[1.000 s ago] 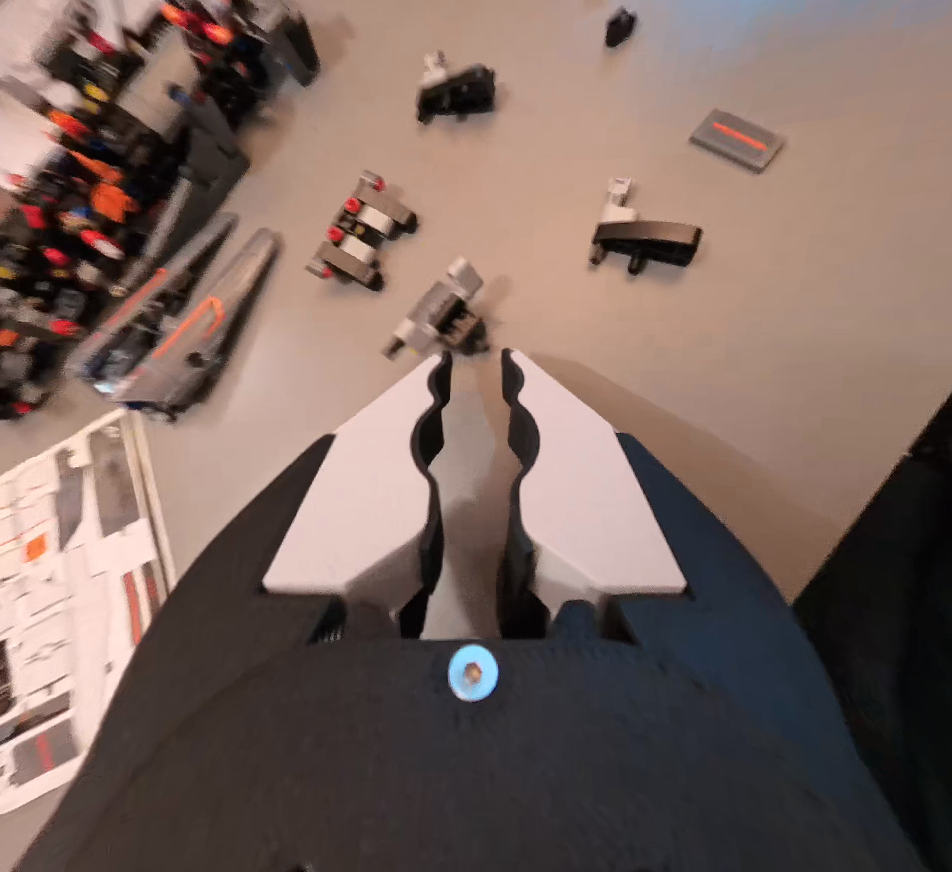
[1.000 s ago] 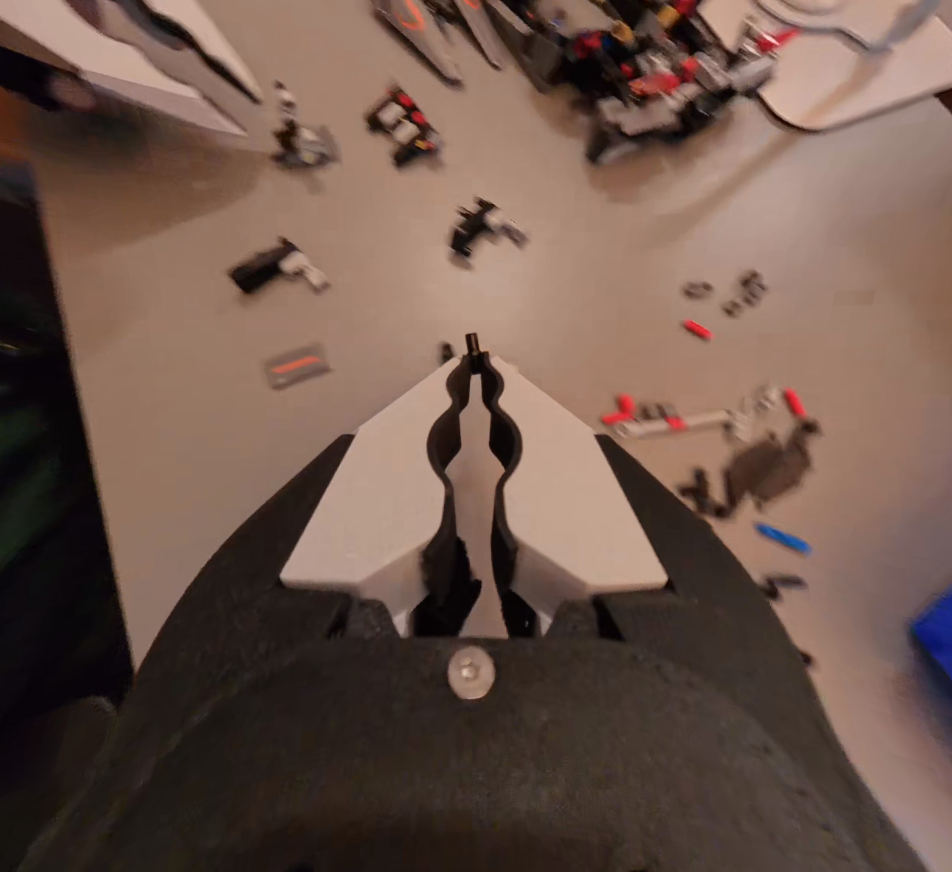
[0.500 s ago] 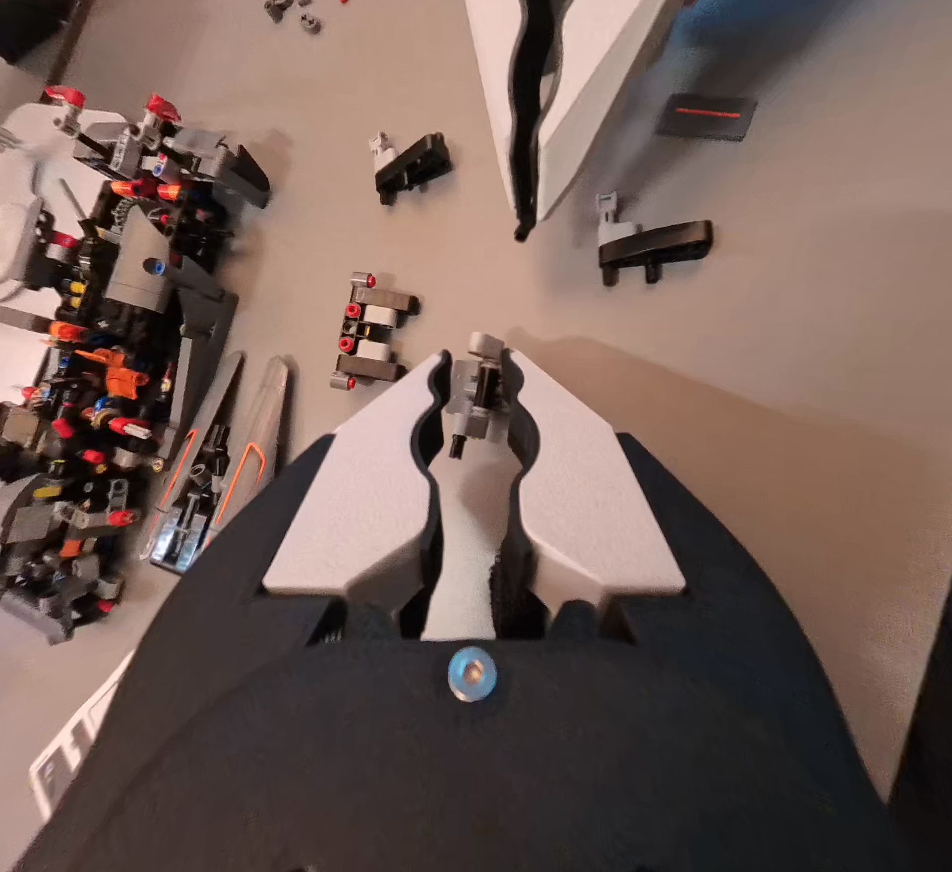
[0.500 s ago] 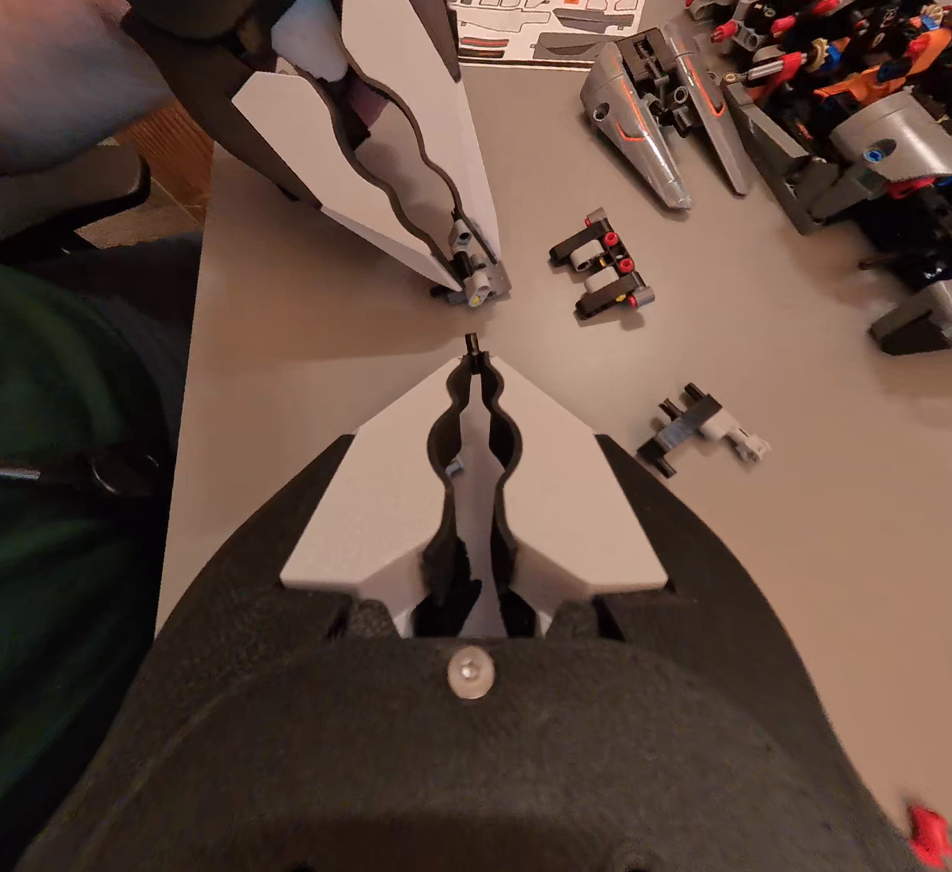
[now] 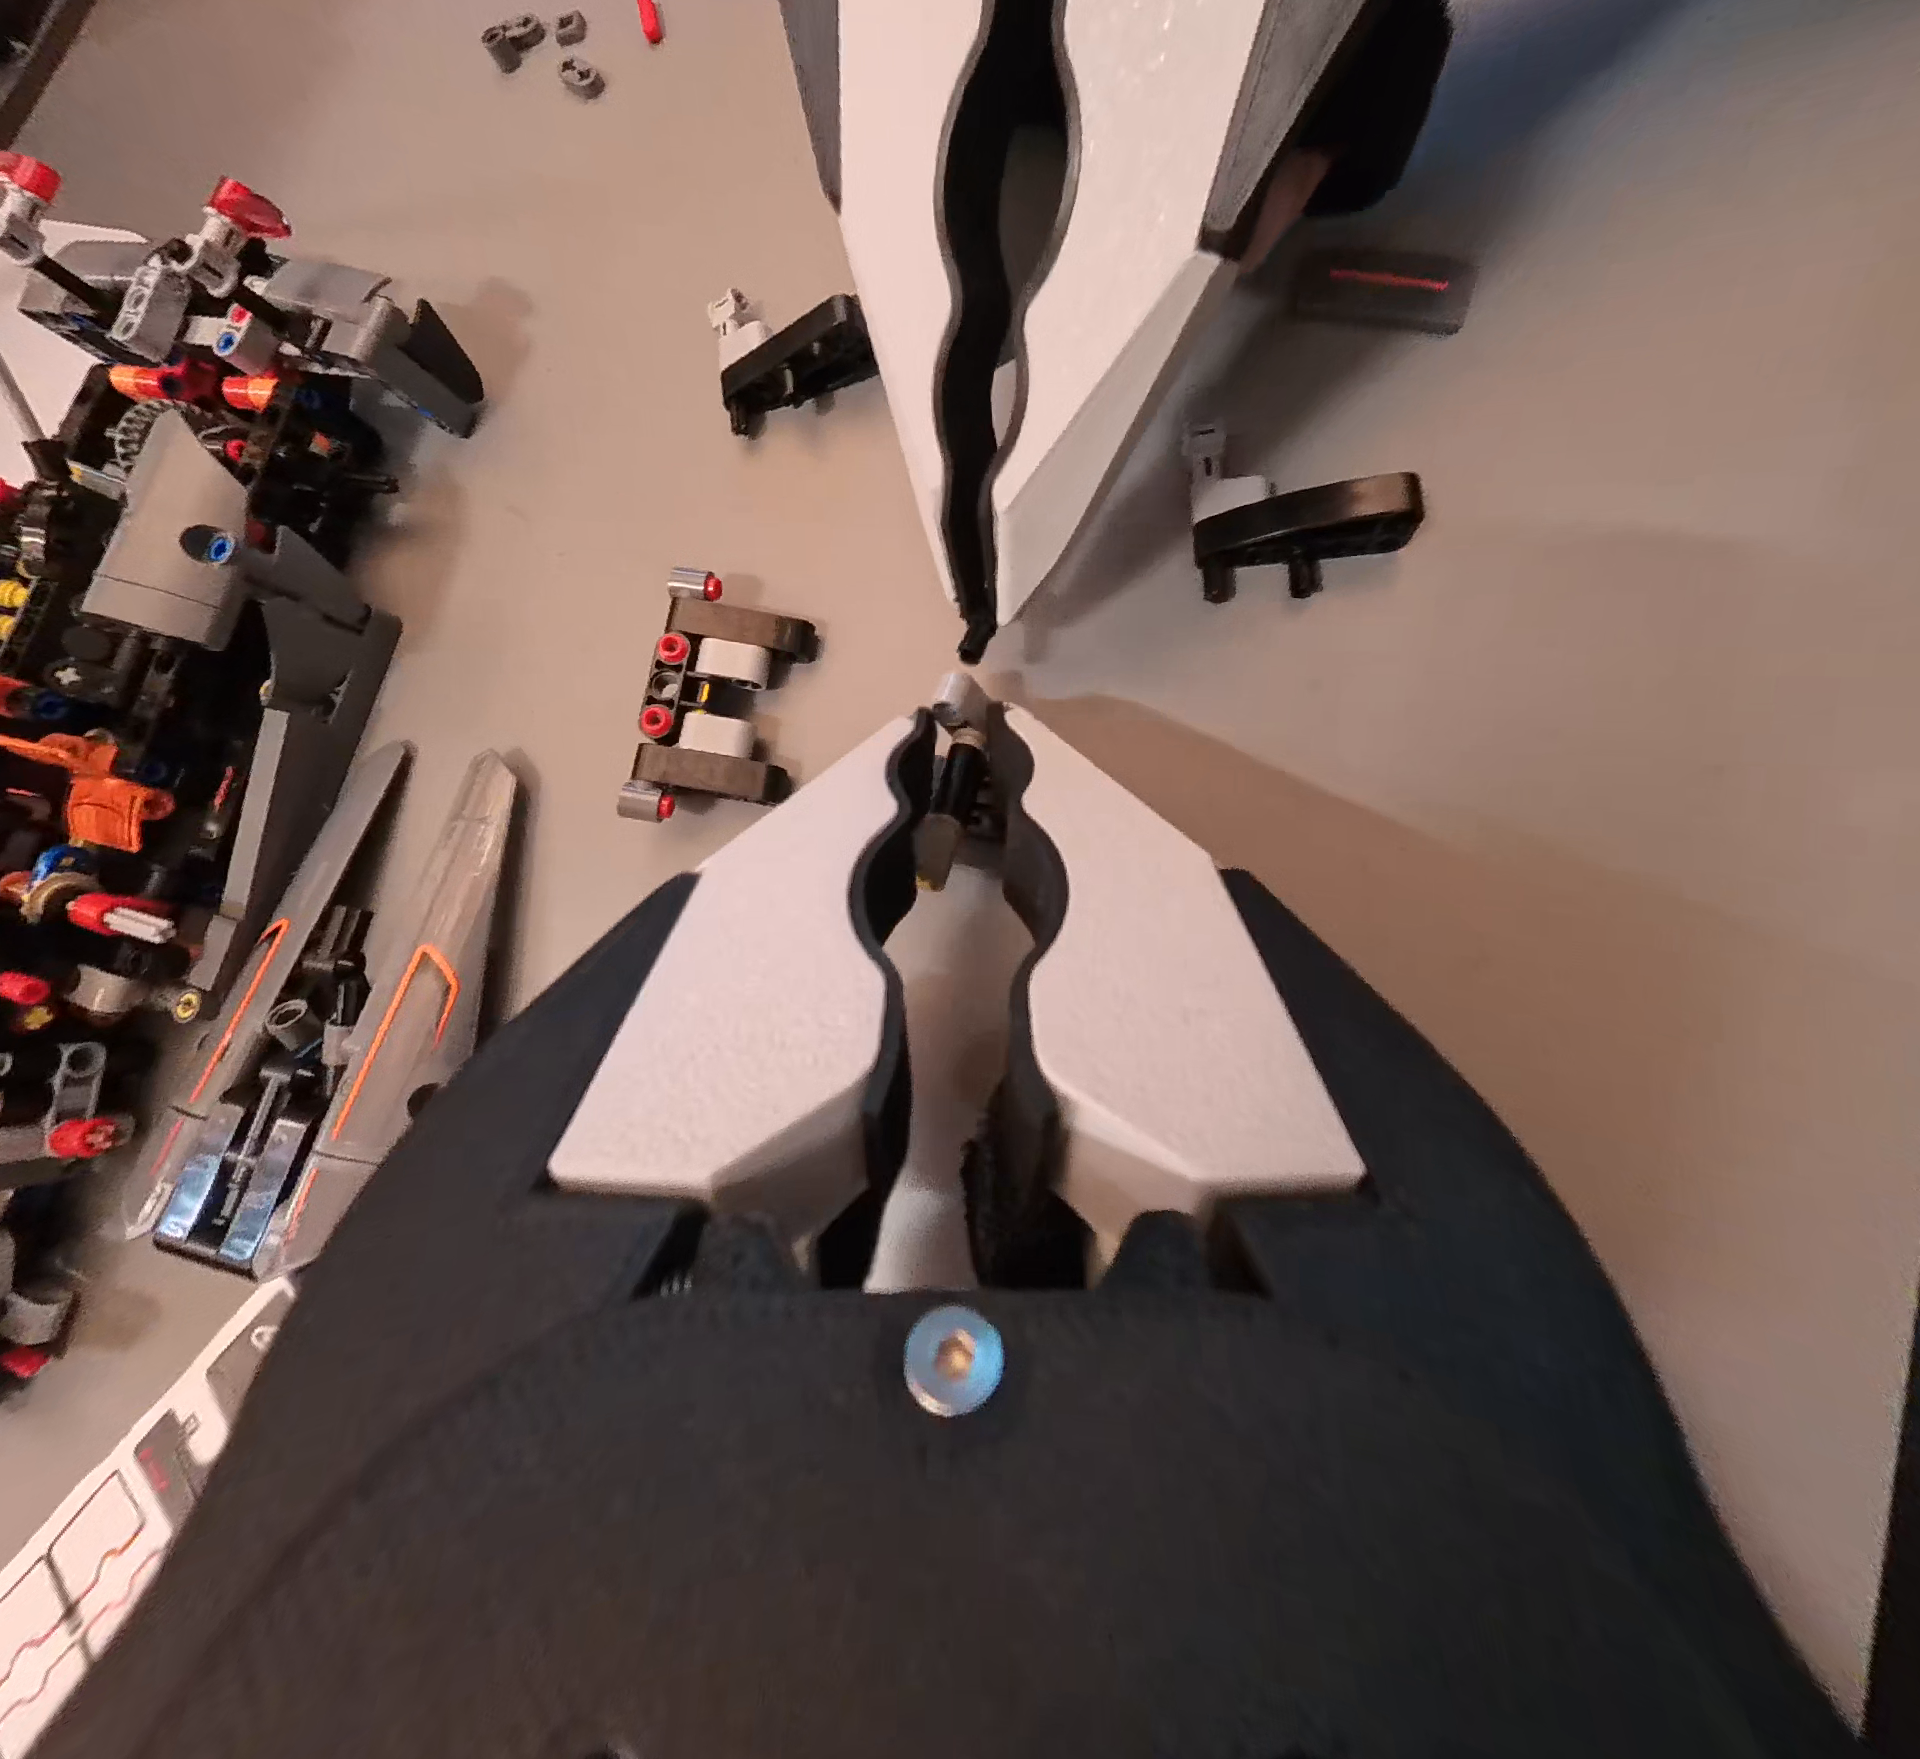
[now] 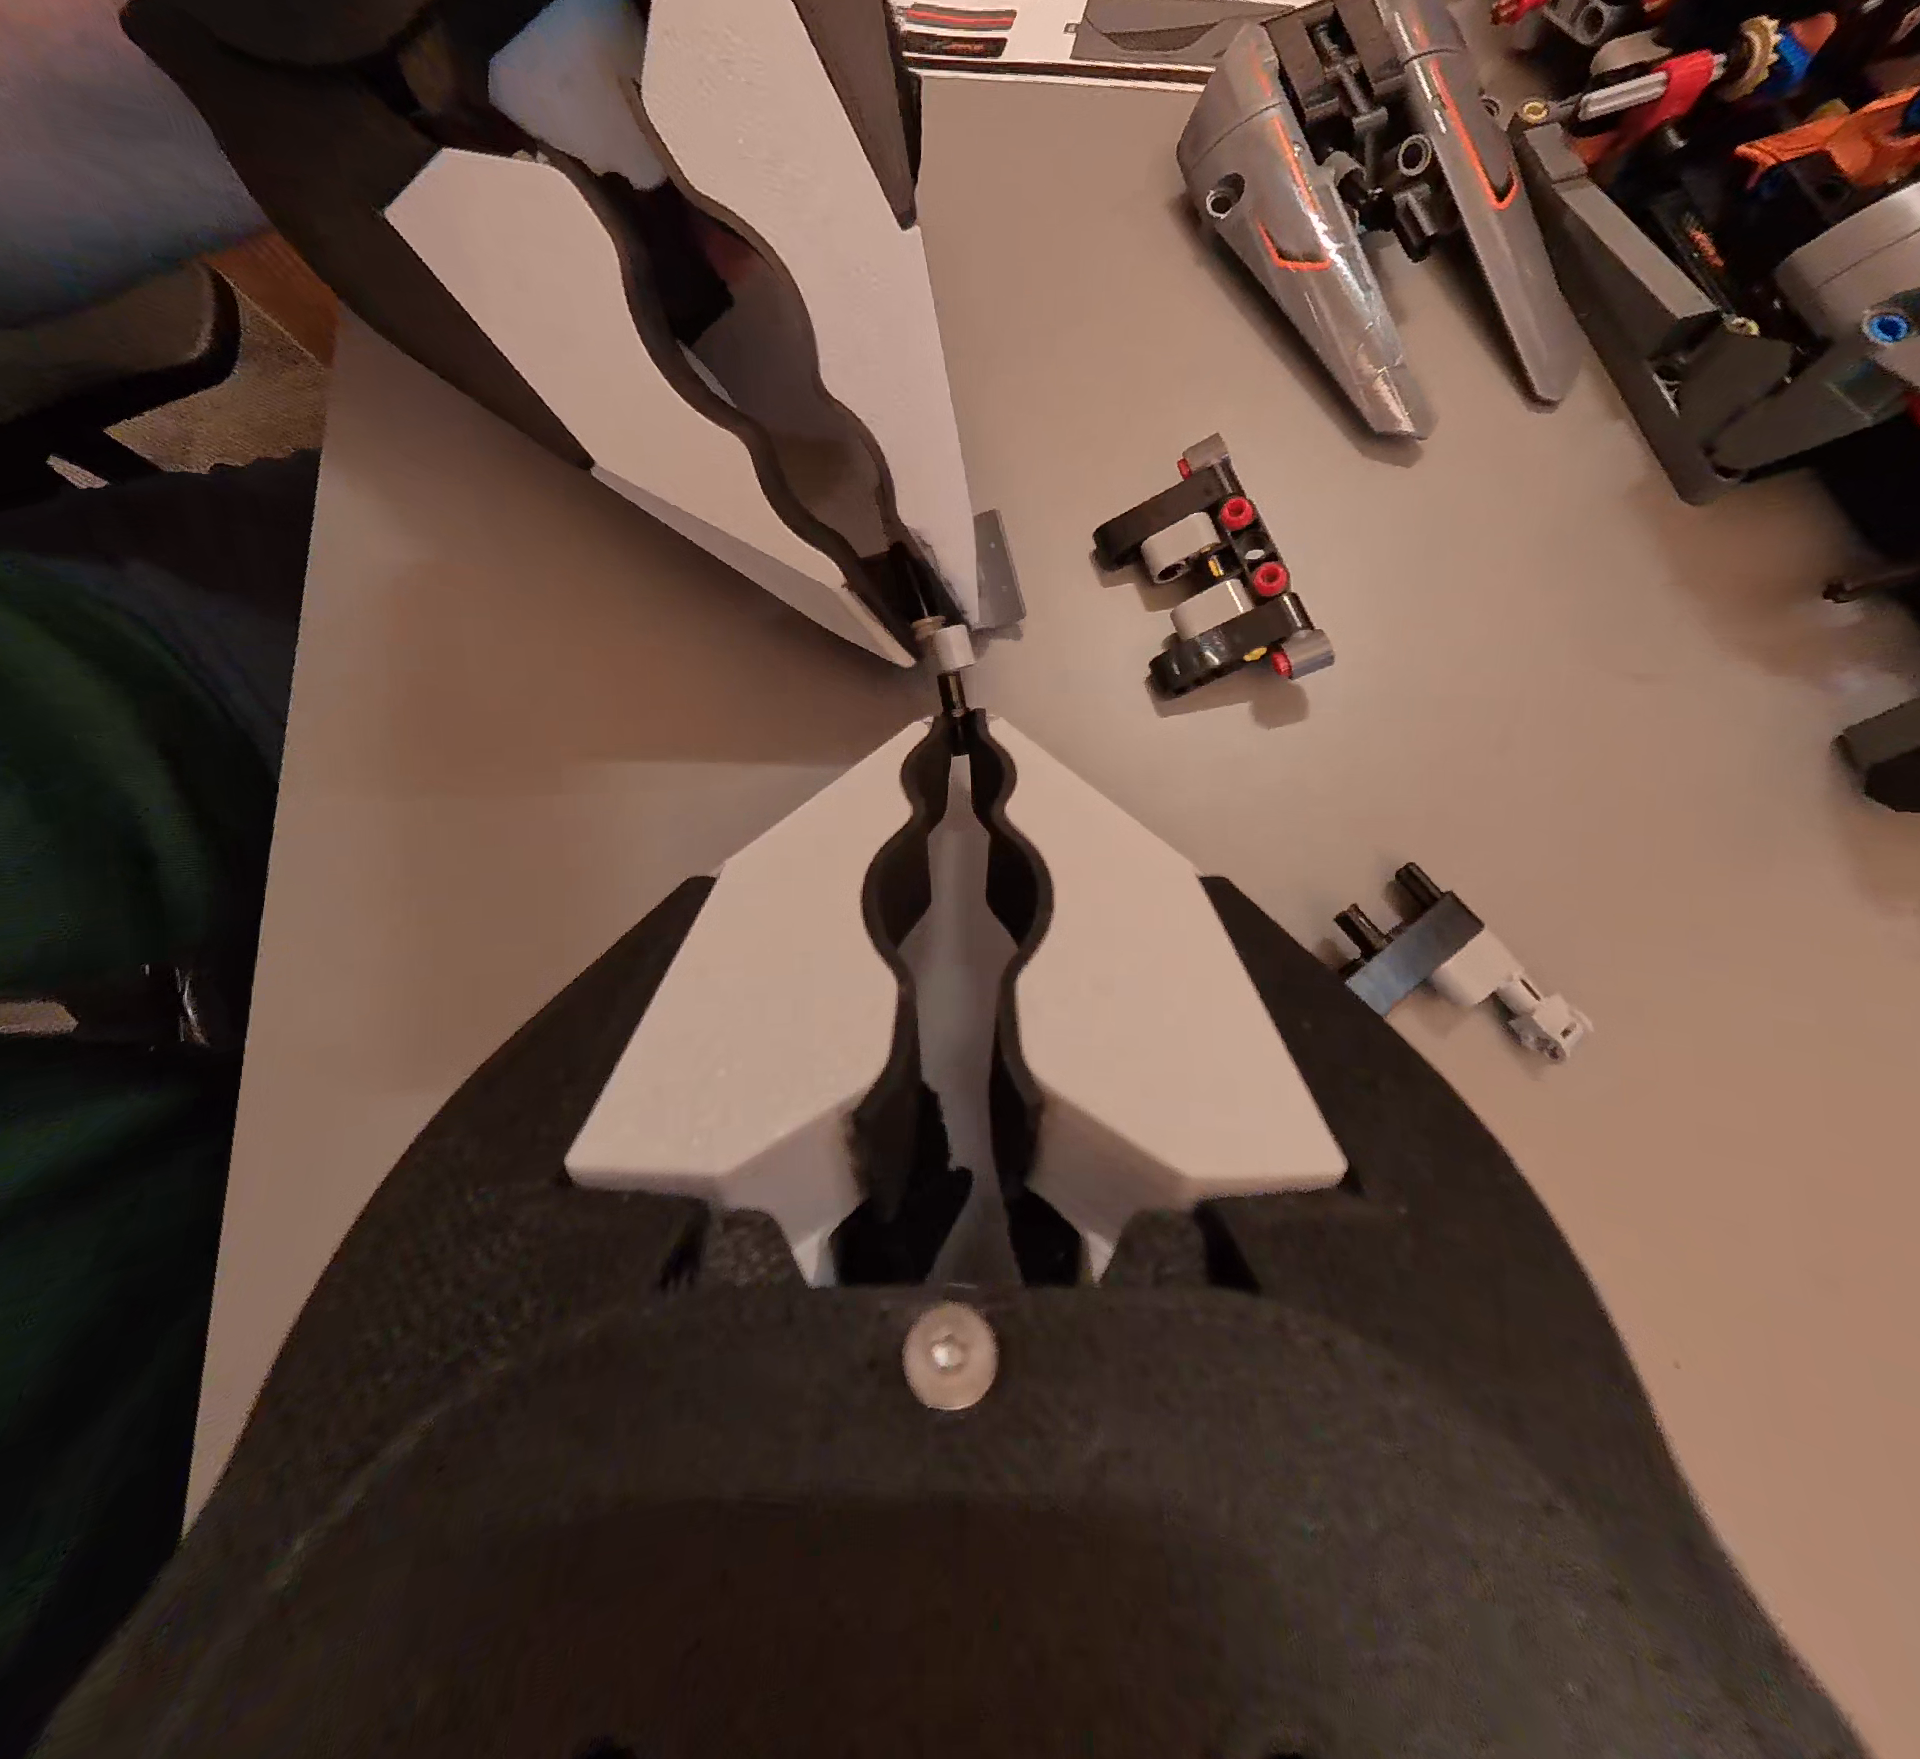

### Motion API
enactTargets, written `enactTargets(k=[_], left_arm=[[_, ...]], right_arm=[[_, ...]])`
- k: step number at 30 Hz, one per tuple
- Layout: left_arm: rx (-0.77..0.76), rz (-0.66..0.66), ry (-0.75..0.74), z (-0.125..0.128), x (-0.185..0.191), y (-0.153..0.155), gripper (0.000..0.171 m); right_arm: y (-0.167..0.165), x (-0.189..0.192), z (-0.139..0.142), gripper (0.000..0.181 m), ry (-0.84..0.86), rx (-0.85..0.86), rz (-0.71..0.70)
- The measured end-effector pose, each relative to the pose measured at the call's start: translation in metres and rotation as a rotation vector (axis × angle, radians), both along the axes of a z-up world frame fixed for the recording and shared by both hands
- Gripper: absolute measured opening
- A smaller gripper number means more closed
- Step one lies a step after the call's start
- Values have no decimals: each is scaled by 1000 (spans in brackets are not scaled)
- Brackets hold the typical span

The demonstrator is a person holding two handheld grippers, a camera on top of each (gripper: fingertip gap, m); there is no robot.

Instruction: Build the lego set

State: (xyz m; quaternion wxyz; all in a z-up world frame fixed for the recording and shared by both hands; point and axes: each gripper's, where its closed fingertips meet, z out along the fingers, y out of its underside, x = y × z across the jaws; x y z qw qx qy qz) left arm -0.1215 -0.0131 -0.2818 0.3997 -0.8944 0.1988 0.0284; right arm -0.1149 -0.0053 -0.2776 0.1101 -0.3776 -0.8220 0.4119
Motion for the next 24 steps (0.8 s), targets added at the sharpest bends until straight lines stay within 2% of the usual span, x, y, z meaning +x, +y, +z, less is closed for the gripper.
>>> enactTargets(k=[15, 24], left_arm=[[57, 45, -102, 3, 1, 7, 3], [85, 69, -63, 8, -4, 7, 12]], right_arm=[[6, -3, -1, 1, 12, 1, -17], [14, -4, 7, 1, 39, -9, -40]])
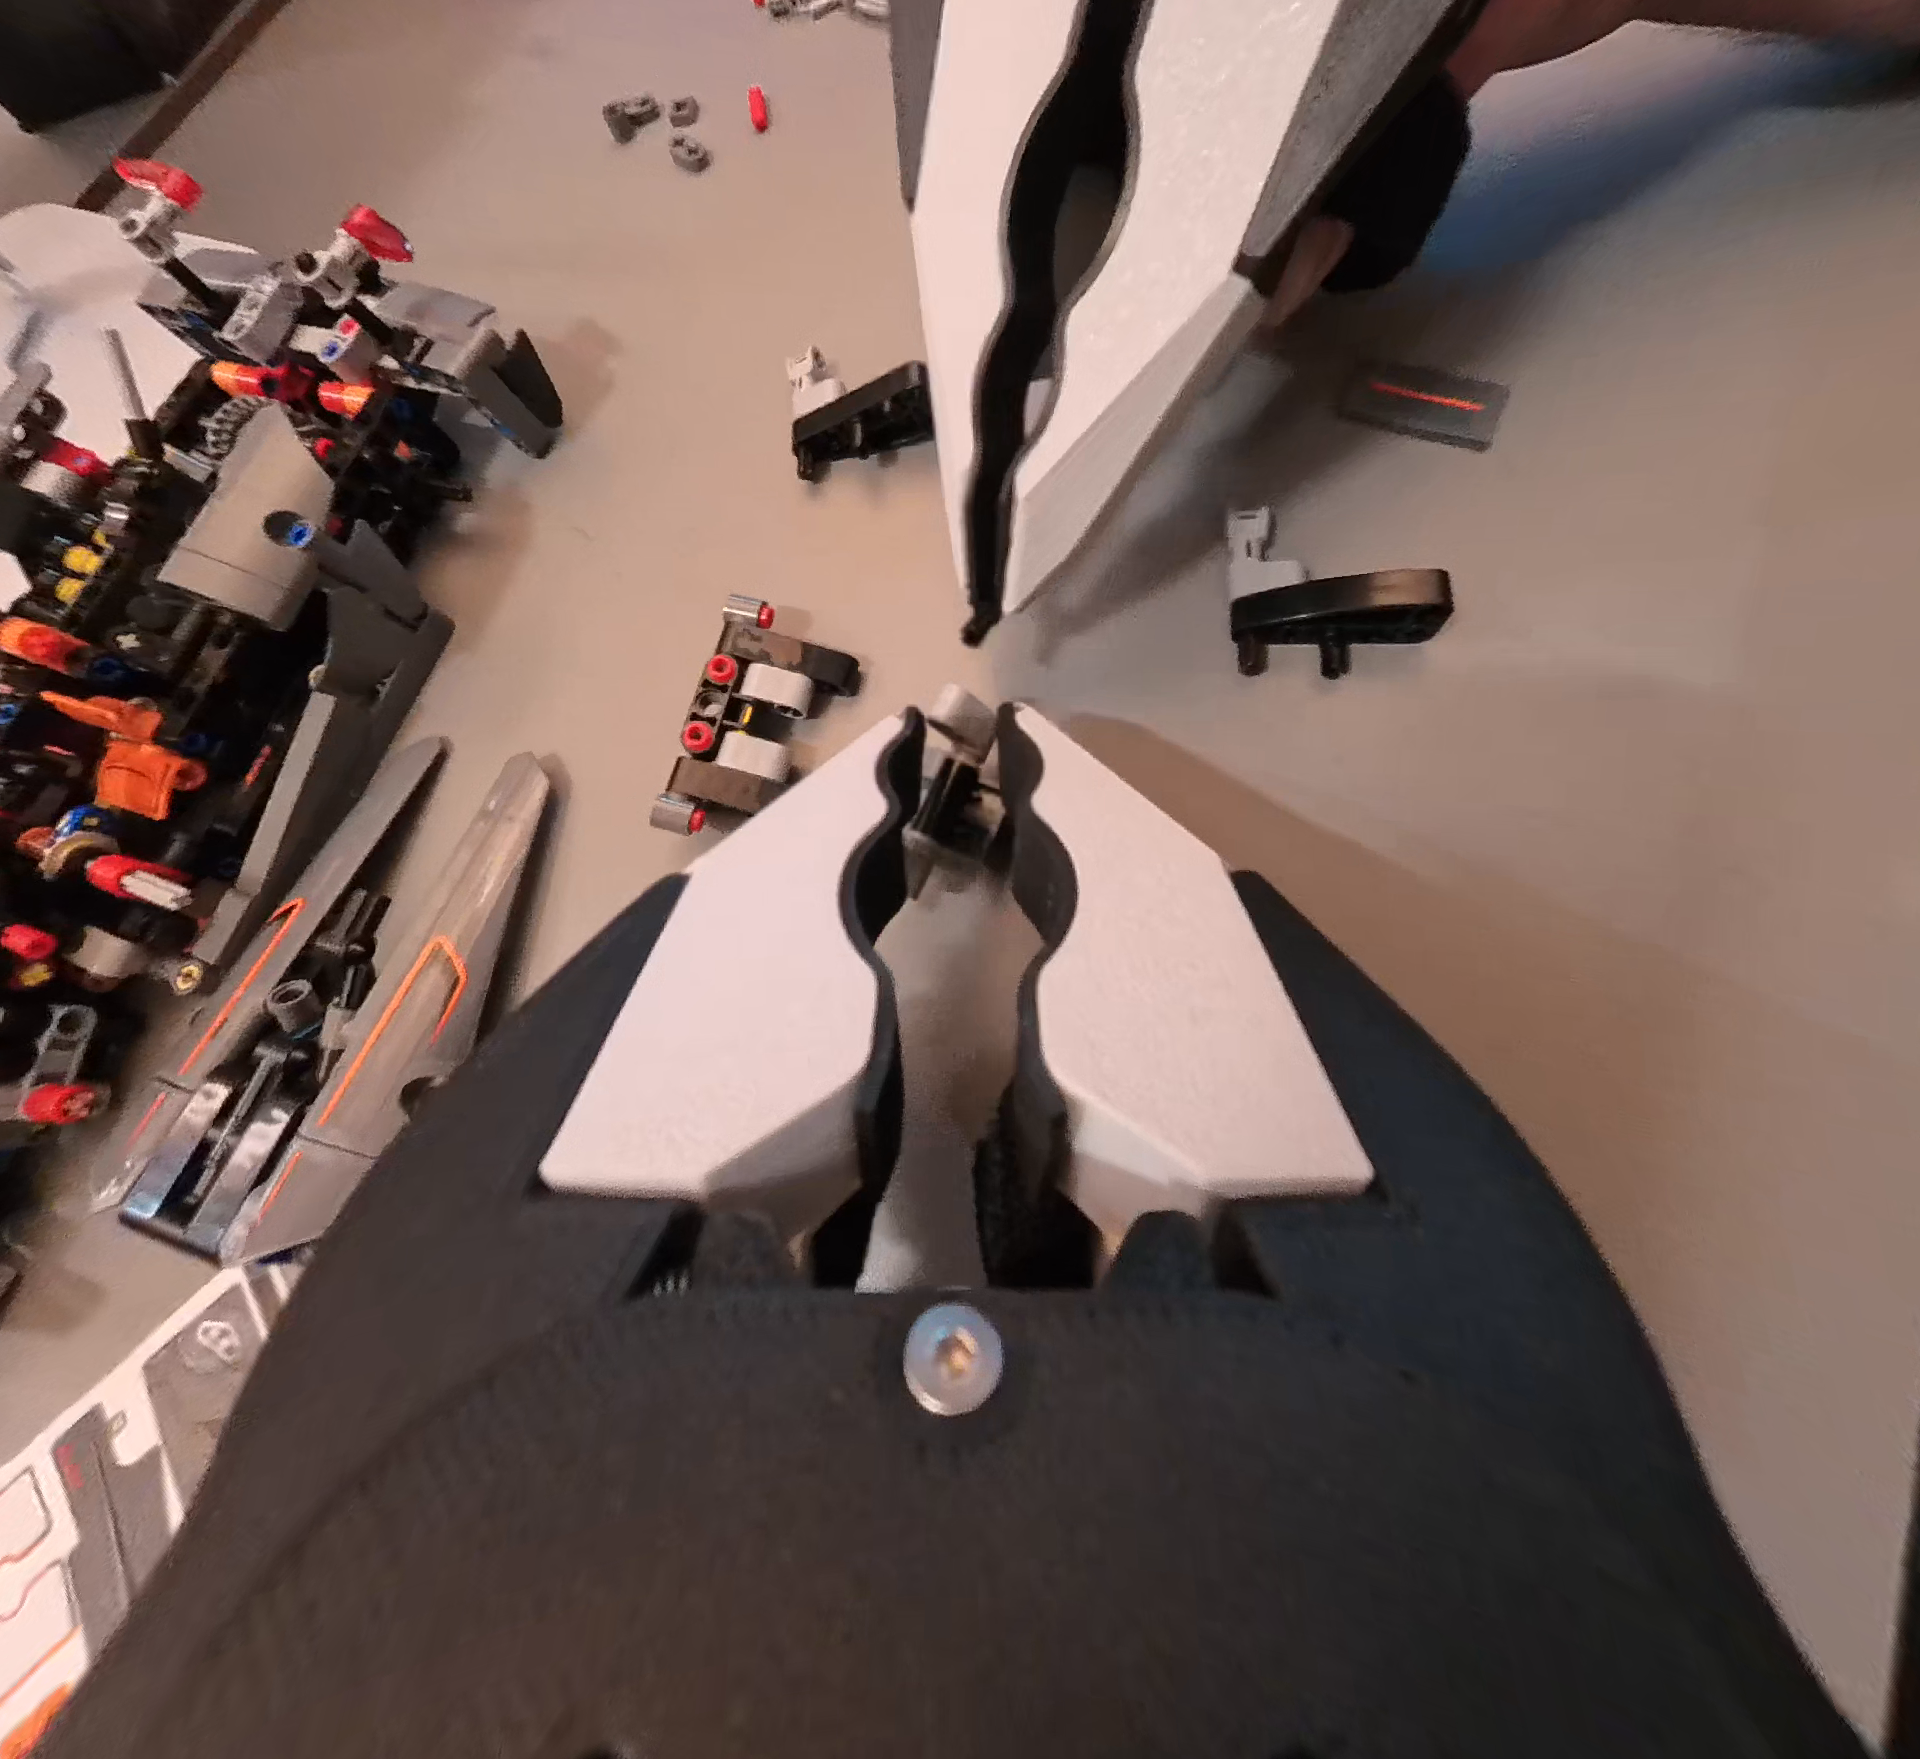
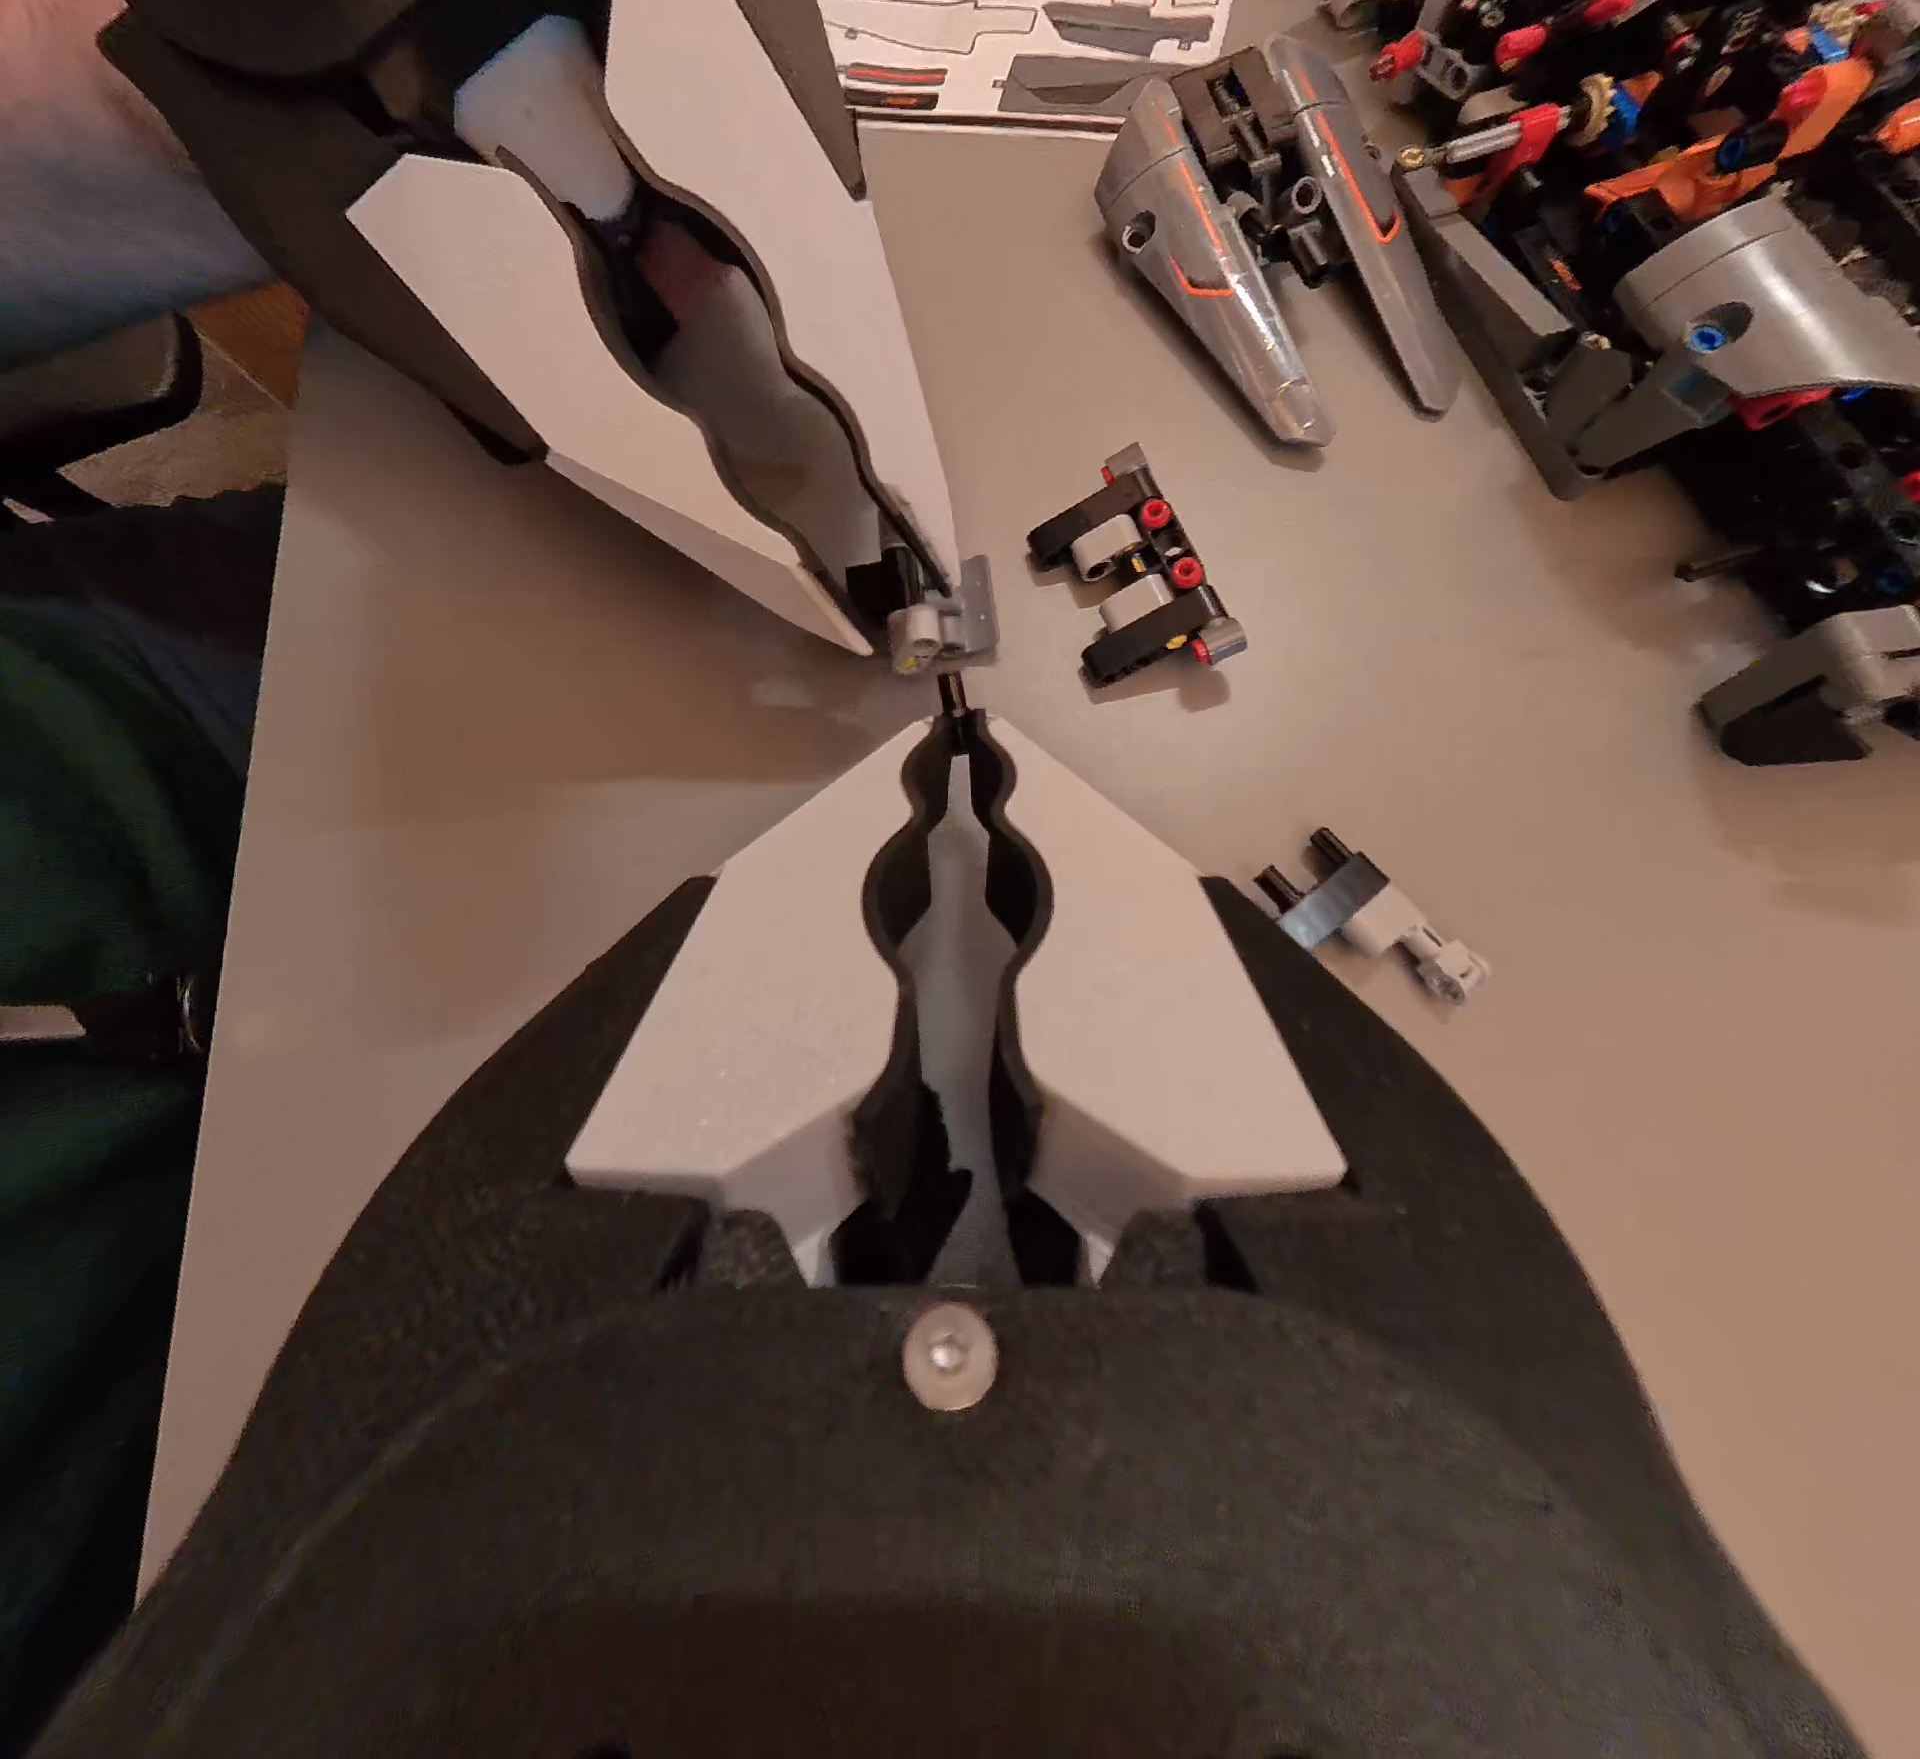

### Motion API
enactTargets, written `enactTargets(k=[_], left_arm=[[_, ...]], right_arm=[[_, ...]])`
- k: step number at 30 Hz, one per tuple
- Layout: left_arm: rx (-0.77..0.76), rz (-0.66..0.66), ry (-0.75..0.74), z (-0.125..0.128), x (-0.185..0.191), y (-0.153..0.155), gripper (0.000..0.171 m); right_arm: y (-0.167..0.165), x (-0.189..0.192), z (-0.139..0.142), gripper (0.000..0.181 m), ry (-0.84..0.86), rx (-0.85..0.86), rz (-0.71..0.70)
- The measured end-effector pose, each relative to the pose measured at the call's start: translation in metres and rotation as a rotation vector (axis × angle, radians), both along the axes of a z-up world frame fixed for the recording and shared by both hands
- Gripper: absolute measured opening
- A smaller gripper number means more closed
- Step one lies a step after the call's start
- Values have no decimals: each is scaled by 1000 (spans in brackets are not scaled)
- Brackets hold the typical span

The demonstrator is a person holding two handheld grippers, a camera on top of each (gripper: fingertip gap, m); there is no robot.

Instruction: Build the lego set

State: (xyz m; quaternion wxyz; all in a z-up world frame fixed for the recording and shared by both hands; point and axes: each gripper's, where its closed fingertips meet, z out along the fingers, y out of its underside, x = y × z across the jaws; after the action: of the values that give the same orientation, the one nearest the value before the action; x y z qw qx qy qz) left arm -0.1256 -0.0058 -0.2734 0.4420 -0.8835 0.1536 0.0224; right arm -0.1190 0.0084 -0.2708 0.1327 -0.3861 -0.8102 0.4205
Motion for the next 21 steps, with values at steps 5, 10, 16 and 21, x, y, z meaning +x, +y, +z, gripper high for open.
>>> enactTargets(k=[5, 10, 16, 21], left_arm=[[89, -53, 125, 24, 8, 5, 17], [124, -192, 360, 34, 25, 9, 11], [136, -231, 439, 41, 33, 9, 3], [156, -250, 445, 44, 40, 9, 3]], right_arm=[[-4, 7, 16, 1, 2, -64, 39], [-12, 16, 29, 1, -56, -202, 96], [-12, 25, 41, 0, -125, -359, 141], [-10, 31, 47, 0, -177, -460, 180]])
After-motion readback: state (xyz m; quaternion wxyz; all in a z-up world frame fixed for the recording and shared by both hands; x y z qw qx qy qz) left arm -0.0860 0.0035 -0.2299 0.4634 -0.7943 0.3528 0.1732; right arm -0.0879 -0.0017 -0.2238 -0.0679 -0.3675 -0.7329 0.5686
